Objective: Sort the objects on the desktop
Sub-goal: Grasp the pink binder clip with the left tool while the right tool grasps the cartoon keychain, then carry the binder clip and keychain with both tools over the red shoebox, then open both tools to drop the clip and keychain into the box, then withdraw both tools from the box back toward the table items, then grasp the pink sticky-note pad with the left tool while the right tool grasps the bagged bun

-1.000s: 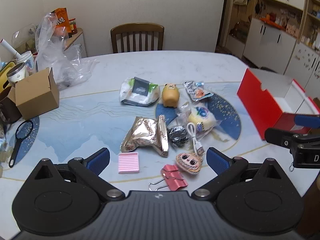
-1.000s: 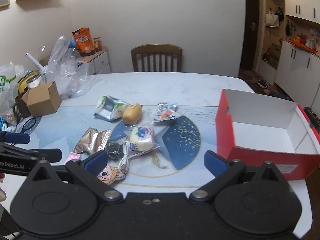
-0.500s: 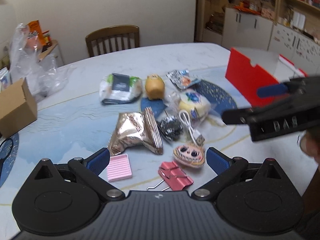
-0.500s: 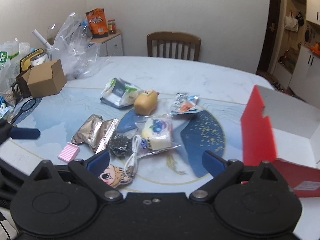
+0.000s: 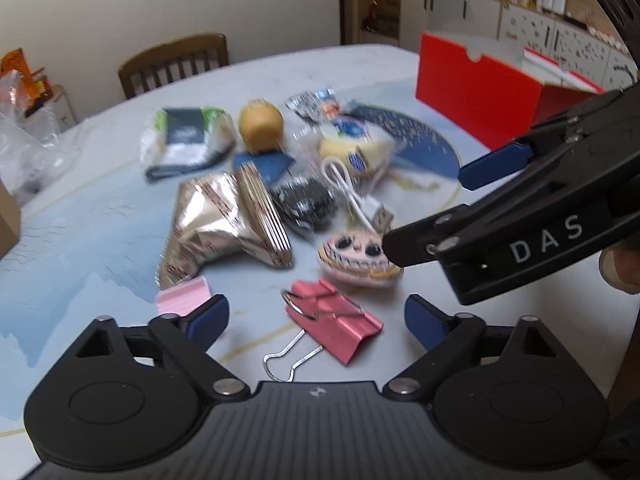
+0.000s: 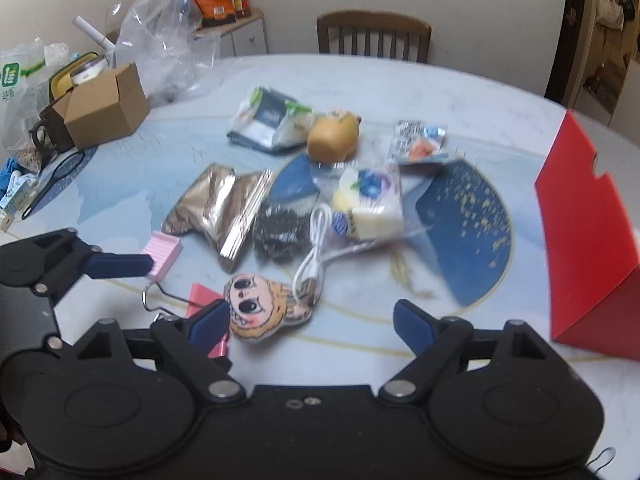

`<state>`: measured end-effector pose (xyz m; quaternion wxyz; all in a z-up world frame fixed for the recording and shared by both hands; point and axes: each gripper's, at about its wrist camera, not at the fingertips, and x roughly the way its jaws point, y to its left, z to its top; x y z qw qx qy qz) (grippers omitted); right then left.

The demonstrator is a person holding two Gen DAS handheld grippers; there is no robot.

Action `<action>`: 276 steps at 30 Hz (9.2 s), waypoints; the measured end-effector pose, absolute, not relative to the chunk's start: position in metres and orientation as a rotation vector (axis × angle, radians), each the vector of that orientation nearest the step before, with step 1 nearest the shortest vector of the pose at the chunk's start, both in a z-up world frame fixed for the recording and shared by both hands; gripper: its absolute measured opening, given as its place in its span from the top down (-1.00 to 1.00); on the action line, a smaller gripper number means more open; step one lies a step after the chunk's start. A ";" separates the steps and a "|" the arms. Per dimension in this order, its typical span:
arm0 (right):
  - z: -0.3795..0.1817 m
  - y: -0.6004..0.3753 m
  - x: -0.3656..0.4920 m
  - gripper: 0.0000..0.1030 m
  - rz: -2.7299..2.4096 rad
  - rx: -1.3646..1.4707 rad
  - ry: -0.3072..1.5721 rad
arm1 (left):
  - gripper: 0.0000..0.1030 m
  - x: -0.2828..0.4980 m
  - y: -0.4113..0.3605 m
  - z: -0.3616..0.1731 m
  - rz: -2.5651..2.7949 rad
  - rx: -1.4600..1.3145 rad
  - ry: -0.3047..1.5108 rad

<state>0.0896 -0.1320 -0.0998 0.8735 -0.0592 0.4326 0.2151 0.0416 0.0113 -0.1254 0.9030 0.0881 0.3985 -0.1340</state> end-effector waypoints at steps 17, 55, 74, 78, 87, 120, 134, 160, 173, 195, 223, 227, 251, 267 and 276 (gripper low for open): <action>-0.122 -0.114 0.103 0.06 0.516 -0.061 1.014 | -0.12 0.048 0.011 -0.134 -0.318 0.172 0.856; -0.055 -0.190 0.080 0.71 0.492 0.098 0.864 | -0.08 0.048 -0.006 -0.065 -0.347 0.109 0.799; 0.006 -0.277 0.068 0.71 0.323 0.162 0.695 | -0.08 0.079 -0.088 0.006 -0.486 0.167 0.672; 0.012 -0.298 0.070 0.71 0.281 0.163 0.672 | -0.08 0.086 -0.114 0.015 -0.525 0.203 0.632; 0.013 -0.347 0.080 0.71 0.195 0.175 0.644 | -0.08 0.105 -0.174 0.024 -0.600 0.250 0.603; -0.053 -0.477 0.172 0.71 0.096 0.104 0.878 | -0.08 0.228 -0.333 -0.043 -0.571 0.406 0.840; -0.088 -0.480 0.214 0.71 0.121 0.042 1.012 | -0.08 0.277 -0.362 -0.085 -0.558 0.460 1.042; -0.105 -0.483 0.236 0.58 0.163 0.032 1.137 | -0.08 0.295 -0.371 -0.118 -0.561 0.472 1.215; -0.075 -0.492 0.217 0.36 0.182 0.070 1.067 | -0.08 0.268 -0.347 -0.069 -0.546 0.367 1.080; -0.031 -0.469 0.168 -0.26 0.238 0.003 0.852 | -0.20 0.173 -0.290 -0.017 -0.433 0.196 0.873; -0.016 -0.355 0.133 -0.85 0.390 -0.047 0.729 | -0.99 0.104 -0.141 0.003 -0.216 -0.004 0.760; -0.017 -0.332 0.134 -0.91 0.381 -0.046 0.721 | -1.00 0.100 -0.110 -0.001 -0.208 -0.023 0.745; -0.053 -0.178 0.145 -0.91 0.320 -0.098 0.758 | -1.00 0.065 0.054 -0.069 -0.138 0.030 0.784; -0.085 -0.135 0.181 -0.81 0.301 -0.117 0.810 | -0.98 0.070 0.086 -0.116 -0.149 0.091 0.820; -0.102 -0.127 0.199 -0.71 0.277 -0.117 0.863 | -0.97 0.082 0.088 -0.134 -0.196 0.101 0.851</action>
